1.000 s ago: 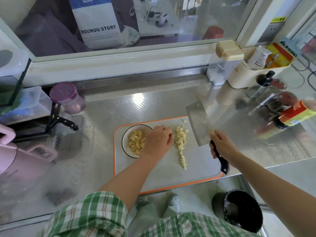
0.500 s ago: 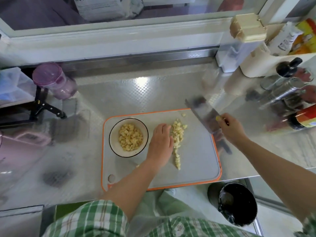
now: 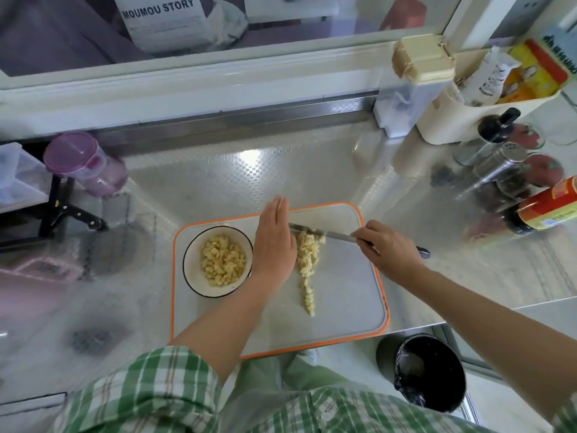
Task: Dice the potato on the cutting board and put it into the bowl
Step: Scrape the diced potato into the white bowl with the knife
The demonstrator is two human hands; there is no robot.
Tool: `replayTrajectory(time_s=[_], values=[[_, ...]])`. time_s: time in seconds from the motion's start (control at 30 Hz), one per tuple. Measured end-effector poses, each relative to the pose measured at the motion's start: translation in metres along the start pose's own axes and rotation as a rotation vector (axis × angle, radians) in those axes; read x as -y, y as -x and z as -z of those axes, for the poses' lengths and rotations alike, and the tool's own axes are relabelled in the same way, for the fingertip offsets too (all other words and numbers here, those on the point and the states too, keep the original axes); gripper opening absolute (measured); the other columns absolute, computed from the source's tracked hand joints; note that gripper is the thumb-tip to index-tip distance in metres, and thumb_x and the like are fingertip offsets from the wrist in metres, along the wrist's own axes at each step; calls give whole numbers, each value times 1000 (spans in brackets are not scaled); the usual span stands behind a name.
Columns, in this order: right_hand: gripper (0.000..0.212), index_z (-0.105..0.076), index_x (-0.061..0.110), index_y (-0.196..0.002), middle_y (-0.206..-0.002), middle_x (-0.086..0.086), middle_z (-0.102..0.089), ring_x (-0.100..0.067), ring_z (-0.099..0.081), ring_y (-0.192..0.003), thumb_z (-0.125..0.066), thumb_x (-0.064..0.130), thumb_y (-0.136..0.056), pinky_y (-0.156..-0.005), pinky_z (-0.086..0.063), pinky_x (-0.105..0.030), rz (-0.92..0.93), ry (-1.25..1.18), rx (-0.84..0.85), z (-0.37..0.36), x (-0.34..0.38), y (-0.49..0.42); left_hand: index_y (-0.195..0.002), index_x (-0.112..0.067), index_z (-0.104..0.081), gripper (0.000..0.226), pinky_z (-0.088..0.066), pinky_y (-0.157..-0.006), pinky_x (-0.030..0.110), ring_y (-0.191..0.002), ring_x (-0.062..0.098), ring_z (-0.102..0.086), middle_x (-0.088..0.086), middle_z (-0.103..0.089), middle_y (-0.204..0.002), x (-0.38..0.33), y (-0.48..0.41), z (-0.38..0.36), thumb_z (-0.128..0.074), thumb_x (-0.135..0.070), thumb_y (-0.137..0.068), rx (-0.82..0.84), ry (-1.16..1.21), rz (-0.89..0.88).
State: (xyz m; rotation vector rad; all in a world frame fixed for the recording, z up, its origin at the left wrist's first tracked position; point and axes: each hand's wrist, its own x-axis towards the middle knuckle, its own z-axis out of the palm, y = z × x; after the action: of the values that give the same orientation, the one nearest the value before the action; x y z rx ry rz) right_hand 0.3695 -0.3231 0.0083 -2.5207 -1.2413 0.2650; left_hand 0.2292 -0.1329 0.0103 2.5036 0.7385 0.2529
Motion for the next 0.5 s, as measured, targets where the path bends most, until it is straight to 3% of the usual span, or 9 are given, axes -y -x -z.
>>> replayTrajectory(time_s=[0.1,0.2,0.37,0.5], values=[[13,-71,20,-95,-86,1,-63,-23,-63,-65,-60,16,-88,-45,-23,-16,91,-27,-16,-3,-1,22,-135,-5,-48,49,-31,-112,41,-135,31,-36,13,-44,-142,3,3,-1,-48,1,-86,86,-58,-82],[15,-72,21,-96,-86,2,-62,-23,-63,-64,-59,17,-88,-46,-32,-22,99,-38,-34,-3,-6,30,-114,-5,-64,39,-42,-99,43,-115,31,-51,11,-60,-115,2,13,0,-43,-2,-82,103,-45,-133],[20,-76,20,-101,-85,-3,-61,-26,-63,-67,-69,9,-86,-54,-34,-25,33,-64,-93,3,0,4,-126,-3,-56,48,-43,-100,40,-115,31,-52,14,-57,-123,-2,15,2,-49,8,-79,25,-37,-95],[20,-77,18,-102,-84,-6,-61,-29,-63,-69,-69,9,-87,-56,-32,-26,44,-66,-50,-5,7,-5,-125,-5,-56,41,-41,-100,36,-116,28,-49,12,-56,-121,2,15,2,-48,5,-86,68,-70,-94]])
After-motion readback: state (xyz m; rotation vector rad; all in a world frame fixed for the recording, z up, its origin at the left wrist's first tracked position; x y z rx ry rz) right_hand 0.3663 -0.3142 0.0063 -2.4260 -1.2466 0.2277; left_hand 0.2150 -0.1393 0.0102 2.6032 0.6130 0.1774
